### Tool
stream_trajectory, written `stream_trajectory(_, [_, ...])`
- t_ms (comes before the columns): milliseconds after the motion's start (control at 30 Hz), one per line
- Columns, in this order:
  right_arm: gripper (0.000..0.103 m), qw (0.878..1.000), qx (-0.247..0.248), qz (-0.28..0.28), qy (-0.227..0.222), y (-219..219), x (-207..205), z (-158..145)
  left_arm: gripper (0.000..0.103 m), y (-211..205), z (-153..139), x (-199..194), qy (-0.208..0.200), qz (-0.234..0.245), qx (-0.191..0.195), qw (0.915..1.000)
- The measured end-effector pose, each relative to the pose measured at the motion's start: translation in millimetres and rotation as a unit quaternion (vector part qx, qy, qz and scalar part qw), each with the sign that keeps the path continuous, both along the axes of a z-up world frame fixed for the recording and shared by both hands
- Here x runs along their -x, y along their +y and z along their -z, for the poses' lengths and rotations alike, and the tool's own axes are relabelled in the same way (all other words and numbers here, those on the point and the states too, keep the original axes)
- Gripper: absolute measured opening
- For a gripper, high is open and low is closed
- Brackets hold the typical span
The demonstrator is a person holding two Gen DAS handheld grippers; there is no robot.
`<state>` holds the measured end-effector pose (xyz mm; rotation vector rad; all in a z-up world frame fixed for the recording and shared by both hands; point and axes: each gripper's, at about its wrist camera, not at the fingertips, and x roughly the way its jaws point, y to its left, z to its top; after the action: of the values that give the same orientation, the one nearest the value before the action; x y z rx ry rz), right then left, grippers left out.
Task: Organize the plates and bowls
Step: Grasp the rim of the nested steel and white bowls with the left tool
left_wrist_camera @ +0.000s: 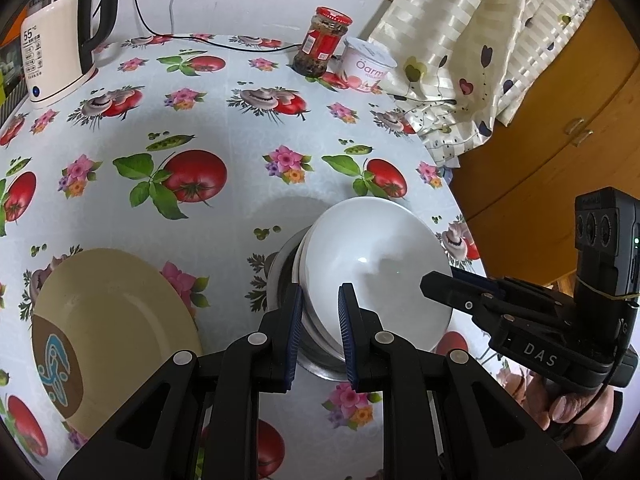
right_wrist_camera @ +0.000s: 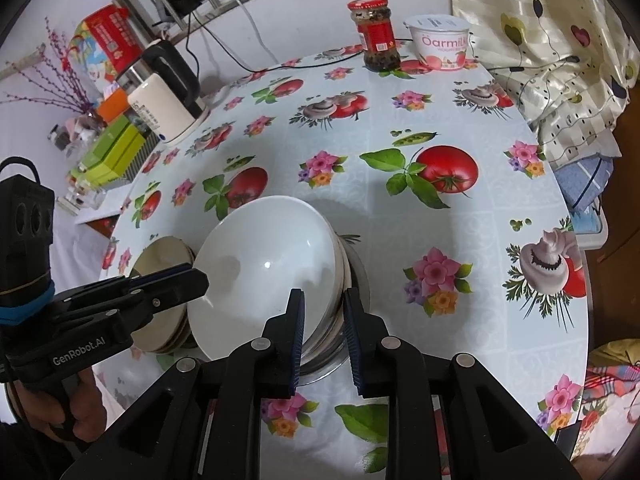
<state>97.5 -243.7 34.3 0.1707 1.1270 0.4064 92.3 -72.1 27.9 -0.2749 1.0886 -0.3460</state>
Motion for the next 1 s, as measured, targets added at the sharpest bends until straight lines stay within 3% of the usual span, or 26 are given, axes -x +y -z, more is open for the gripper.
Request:
stream_trajectory(300, [0.023, 1.000, -0.007, 0.006, -0.015, -9, 0, -8, 0.019, 9, -10, 2, -0.029, -0.004, 0.010, 0.9995])
stream_trajectory(1000, [0.023, 0.998, -0.036, 0.036, -0.042, -39, 6, -22, 0.019, 24, -19, 8, -0.065, -0.028, -0.016, 0.9973])
